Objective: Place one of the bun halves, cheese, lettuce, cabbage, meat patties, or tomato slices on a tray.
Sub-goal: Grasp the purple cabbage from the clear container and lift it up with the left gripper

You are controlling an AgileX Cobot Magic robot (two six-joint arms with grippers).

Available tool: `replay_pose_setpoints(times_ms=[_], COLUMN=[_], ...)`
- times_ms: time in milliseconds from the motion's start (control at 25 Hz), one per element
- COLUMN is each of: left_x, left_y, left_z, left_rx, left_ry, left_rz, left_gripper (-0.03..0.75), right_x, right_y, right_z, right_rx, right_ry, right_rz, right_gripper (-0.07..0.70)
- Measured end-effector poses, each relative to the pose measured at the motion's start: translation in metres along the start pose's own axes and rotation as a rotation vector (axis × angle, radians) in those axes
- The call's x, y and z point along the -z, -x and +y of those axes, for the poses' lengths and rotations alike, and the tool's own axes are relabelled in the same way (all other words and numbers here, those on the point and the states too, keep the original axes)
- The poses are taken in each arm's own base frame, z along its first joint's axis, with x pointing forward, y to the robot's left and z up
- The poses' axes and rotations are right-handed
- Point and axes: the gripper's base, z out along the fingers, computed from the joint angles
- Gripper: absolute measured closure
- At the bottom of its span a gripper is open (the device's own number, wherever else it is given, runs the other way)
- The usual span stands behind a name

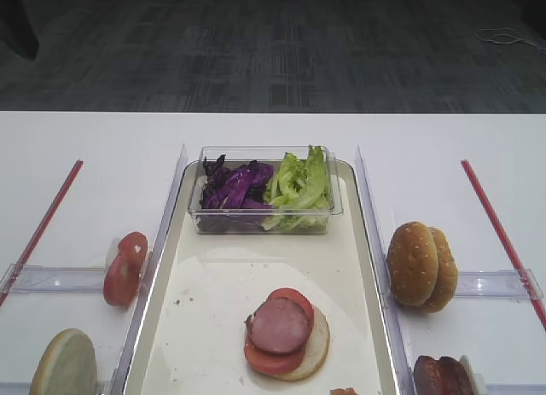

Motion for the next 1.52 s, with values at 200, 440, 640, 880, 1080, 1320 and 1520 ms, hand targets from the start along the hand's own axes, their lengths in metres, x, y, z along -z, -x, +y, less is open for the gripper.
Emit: replay_pose_setpoints(times_ms=[200, 440, 640, 880, 1080, 1320, 1520], left_x=[-0.025, -0.050, -0.062, -0.085, -0.108, -0.129, -0.149], left_y=[0.026, 0.043, 0.045, 0.039, 0.038, 0.040, 0.042], left_z=[0.000, 0.000, -0.013, -0.060, -0.099, -0.140, -0.158], left_rx=[-0.012, -0.010, -0.055, -0.163, -0.215, -0.243, -0.249], left_ry=[0.006, 0.009, -0.001, -0.047, -0.076, -0.105, -0.135], left_rz=[0.026, 0.056, 0.077, 0.134, 0.172, 0.184, 0.205], left_gripper=[0.207, 0.207, 0.207, 0.207, 0.207, 0.207, 0.207], right_x=[0.000, 0.000, 0.000, 0.000, 0.000, 0.000, 0.000], right_y=[0.000, 0.000, 0.000, 0.000, 0.000, 0.000, 0.000], right_z=[0.000, 0.000, 0.000, 0.000, 0.000, 0.000, 0.000], right_rx=[0.000, 0.004, 0.004, 0.004, 0.004, 0.004, 0.004], right_ry=[0.000, 0.000, 0.000, 0.000, 0.000, 0.000, 0.000], right_rz=[0.000, 0.000, 0.000, 0.000, 0.000, 0.000, 0.000], right_gripper=[-0.061, -0.061, -0.061, -0.061, -0.061, -0.061, -0.061])
